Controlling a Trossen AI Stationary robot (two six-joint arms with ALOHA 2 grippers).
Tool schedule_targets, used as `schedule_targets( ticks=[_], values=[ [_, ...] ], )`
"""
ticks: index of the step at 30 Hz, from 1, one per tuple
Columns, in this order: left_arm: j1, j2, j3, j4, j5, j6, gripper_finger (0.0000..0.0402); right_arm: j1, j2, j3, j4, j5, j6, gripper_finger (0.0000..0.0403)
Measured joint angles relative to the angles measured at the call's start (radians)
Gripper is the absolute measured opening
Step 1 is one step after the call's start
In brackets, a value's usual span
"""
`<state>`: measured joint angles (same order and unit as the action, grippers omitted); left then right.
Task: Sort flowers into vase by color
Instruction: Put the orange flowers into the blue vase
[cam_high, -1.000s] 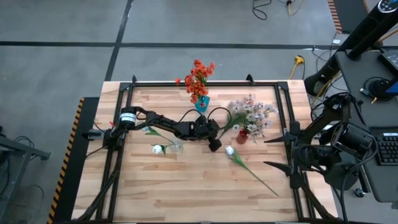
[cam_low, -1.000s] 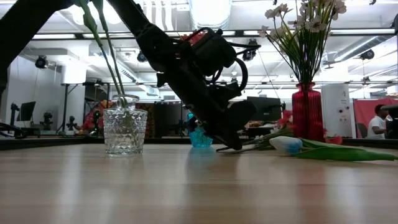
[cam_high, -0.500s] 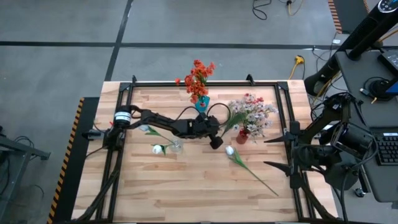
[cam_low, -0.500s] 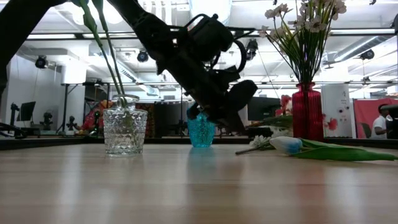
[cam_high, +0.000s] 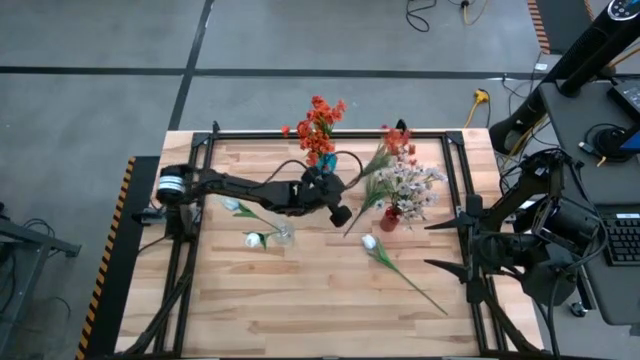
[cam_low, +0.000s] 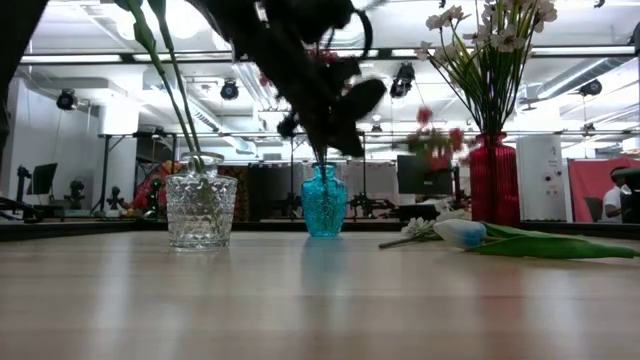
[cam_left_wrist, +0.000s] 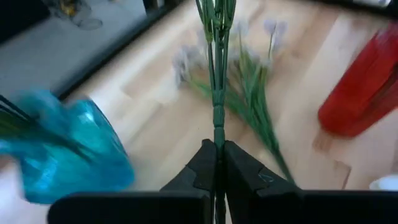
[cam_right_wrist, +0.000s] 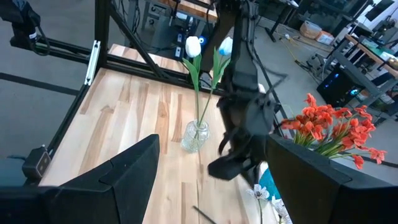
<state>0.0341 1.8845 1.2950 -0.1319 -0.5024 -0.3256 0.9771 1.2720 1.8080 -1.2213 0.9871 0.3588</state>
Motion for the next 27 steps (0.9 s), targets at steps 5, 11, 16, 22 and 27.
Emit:
schedule_targets(
  ticks=[5, 11, 16, 22, 27],
  values=[
    [-0.006, -0.092, 0.0, -0.003, -0.006, 0.057, 0.0, 0.0, 0.0, 0.0, 0.0, 0.0, 0.0, 0.0283],
    [-0.007, -0.198, 0.0, -0.016, -0.011, 0.118, 0.0, 0.0, 0.0, 0.0, 0.0, 0.0, -0.003, 0.0283],
    [-0.007, -0.28, 0.0, -0.007, -0.013, 0.178, 0.0, 0.0, 0.0, 0.0, 0.0, 0.012, -0.004, 0.0283],
    [-0.02, -0.358, 0.0, 0.074, 0.038, 0.312, 0.0, -0.001, 0.0, 0.0, 0.0, 0.088, -0.019, 0.0283],
    [-0.021, -0.425, 0.0, 0.135, 0.182, 0.433, 0.0, -0.033, 0.001, 0.0, 0.008, 0.097, -0.019, 0.0283]
  ],
)
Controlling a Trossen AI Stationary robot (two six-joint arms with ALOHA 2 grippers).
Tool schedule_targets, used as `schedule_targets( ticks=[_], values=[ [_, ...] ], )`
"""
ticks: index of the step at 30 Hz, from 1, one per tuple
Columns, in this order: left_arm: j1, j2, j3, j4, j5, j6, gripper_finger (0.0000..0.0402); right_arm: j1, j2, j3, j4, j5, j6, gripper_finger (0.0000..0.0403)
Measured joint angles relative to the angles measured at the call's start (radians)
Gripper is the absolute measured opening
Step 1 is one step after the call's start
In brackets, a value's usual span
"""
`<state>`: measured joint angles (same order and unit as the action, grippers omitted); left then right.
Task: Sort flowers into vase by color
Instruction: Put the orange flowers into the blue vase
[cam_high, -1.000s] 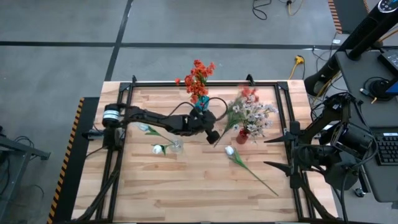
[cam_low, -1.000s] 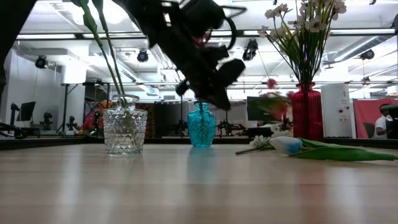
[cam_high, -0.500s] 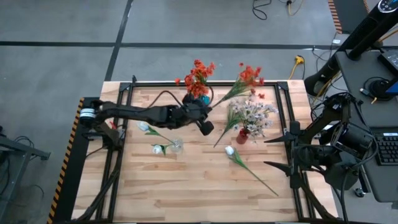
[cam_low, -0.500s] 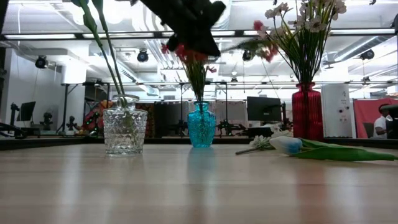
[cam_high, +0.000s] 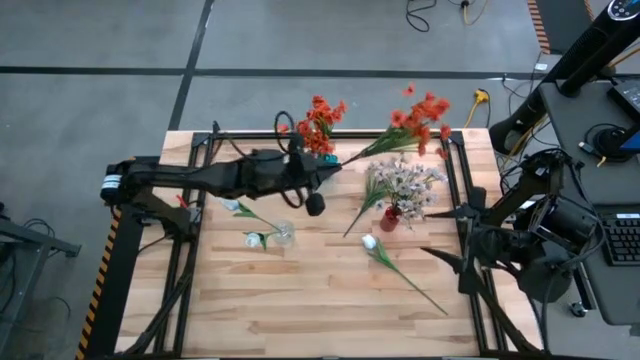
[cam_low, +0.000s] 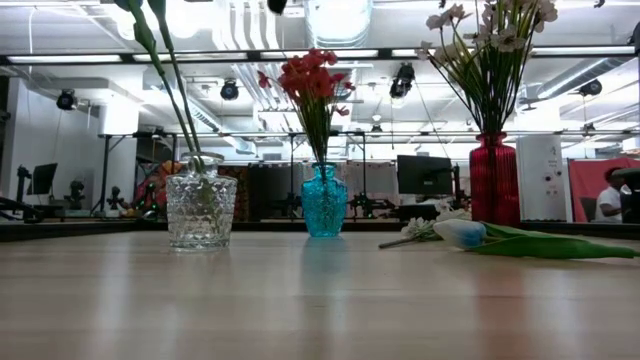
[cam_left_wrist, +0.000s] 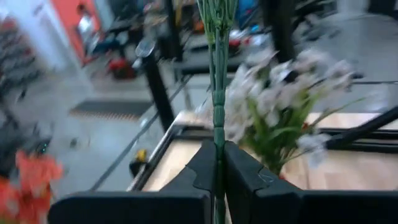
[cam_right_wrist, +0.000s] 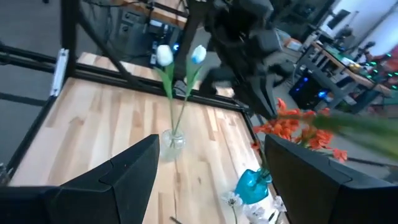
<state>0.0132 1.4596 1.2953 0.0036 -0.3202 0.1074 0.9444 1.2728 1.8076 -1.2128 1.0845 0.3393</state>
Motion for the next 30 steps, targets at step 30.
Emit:
schedule_targets(
  ticks=[30],
  values=[
    [0.0, -0.235, -0.625, 0.991, 0.344, 0.059, 0.0, -0.423, 0.04, -0.056, 0.573, -0.33, -0.547, 0.0283]
  ],
)
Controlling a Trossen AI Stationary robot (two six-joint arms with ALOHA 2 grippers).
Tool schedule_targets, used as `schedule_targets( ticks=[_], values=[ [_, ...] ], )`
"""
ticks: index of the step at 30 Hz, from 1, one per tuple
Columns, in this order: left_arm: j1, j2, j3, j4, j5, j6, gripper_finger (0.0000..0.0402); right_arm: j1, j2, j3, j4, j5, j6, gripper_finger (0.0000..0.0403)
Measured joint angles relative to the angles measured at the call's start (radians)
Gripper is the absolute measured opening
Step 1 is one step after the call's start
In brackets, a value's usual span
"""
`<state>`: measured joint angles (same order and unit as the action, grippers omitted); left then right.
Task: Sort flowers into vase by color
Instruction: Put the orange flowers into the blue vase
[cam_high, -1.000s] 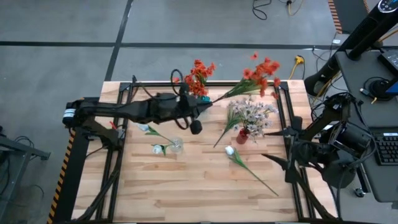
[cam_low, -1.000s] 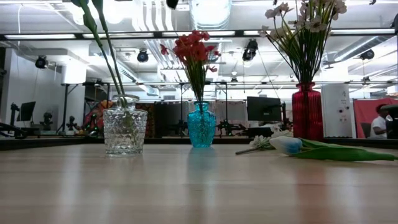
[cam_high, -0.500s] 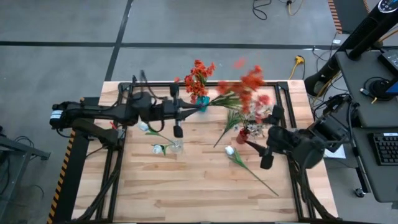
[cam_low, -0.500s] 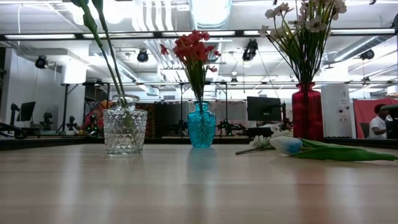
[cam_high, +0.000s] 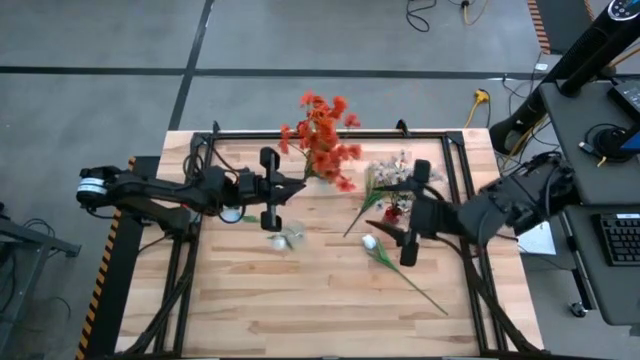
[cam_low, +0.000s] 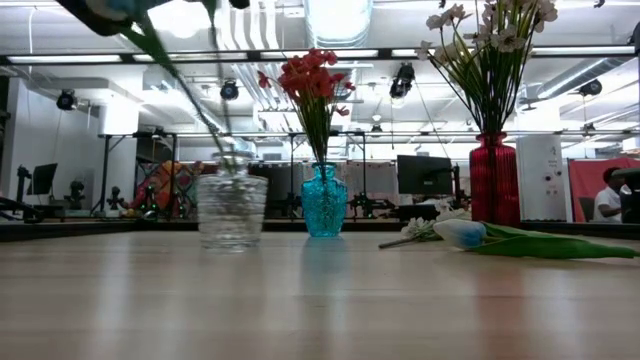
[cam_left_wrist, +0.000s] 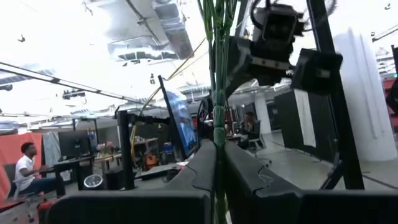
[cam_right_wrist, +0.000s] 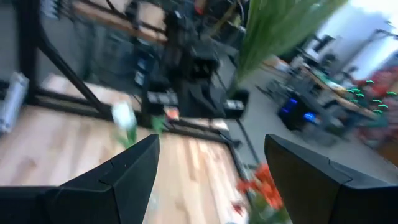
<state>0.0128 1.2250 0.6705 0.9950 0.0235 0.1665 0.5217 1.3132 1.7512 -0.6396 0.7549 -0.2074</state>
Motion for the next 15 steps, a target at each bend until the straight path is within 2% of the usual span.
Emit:
schedule_targets(
  ticks=[4, 15],
  values=[
    [0.0, 0.0, -0.006, -0.003, 0.0, 0.007, 0.0, -0.076, 0.0, 0.0, 0.053, -0.106, -0.044, 0.0283],
    [0.002, -0.025, 0.07, -0.17, -0.005, 0.07, 0.0, -0.203, 0.032, -0.001, 0.057, -0.234, -0.044, 0.0283]
  ],
)
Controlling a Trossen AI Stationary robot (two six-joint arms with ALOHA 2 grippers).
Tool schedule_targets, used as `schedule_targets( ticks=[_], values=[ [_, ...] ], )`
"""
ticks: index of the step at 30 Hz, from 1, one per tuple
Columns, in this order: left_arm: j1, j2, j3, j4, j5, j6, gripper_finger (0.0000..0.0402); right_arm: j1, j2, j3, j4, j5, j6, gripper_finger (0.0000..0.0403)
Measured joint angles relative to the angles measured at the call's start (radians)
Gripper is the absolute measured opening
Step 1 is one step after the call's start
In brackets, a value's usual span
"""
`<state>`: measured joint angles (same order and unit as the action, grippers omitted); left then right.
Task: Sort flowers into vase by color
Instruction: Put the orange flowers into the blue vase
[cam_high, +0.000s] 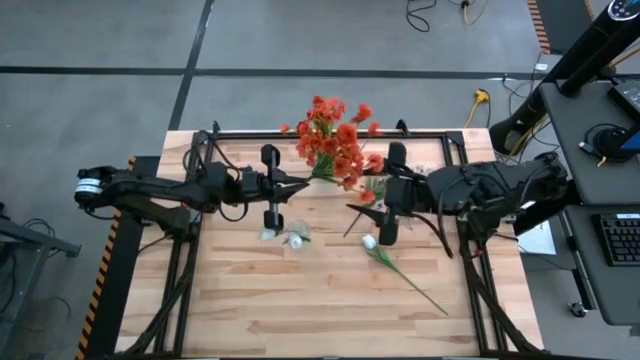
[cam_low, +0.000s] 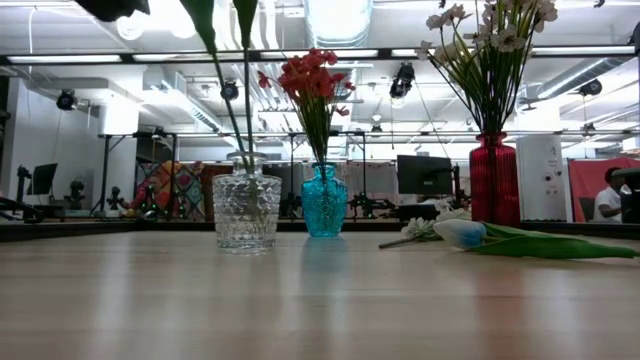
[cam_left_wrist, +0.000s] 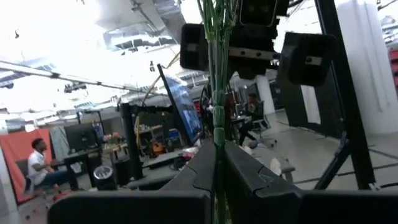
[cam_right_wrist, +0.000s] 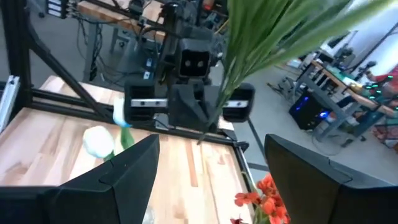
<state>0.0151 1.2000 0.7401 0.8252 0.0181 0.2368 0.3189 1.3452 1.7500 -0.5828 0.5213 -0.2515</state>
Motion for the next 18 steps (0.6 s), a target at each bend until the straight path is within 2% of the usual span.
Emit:
schedule_targets(
  ticks=[3, 7, 10, 15, 18],
  values=[
    [0.002, -0.022, 0.041, -0.075, 0.0, 0.038, 0.0, -0.019, 0.014, 0.0, 0.039, -0.035, -0.015, 0.0283],
    [0.002, -0.05, 0.113, -0.253, 0.0, 0.076, 0.0, -0.048, 0.022, -0.001, 0.123, -0.109, -0.052, 0.0284],
    [0.002, -0.055, 0.161, -0.328, 0.0, 0.077, 0.0, -0.067, 0.025, -0.001, 0.191, -0.115, -0.092, 0.0288],
    [0.002, -0.048, 0.196, -0.381, 0.0, 0.087, 0.0, -0.124, 0.052, 0.0, 0.273, -0.227, -0.115, 0.0298],
    [0.002, -0.046, 0.2, -0.38, 0.0, 0.087, 0.0, -0.143, 0.068, 0.0, 0.315, -0.241, -0.132, 0.0298]
  ],
)
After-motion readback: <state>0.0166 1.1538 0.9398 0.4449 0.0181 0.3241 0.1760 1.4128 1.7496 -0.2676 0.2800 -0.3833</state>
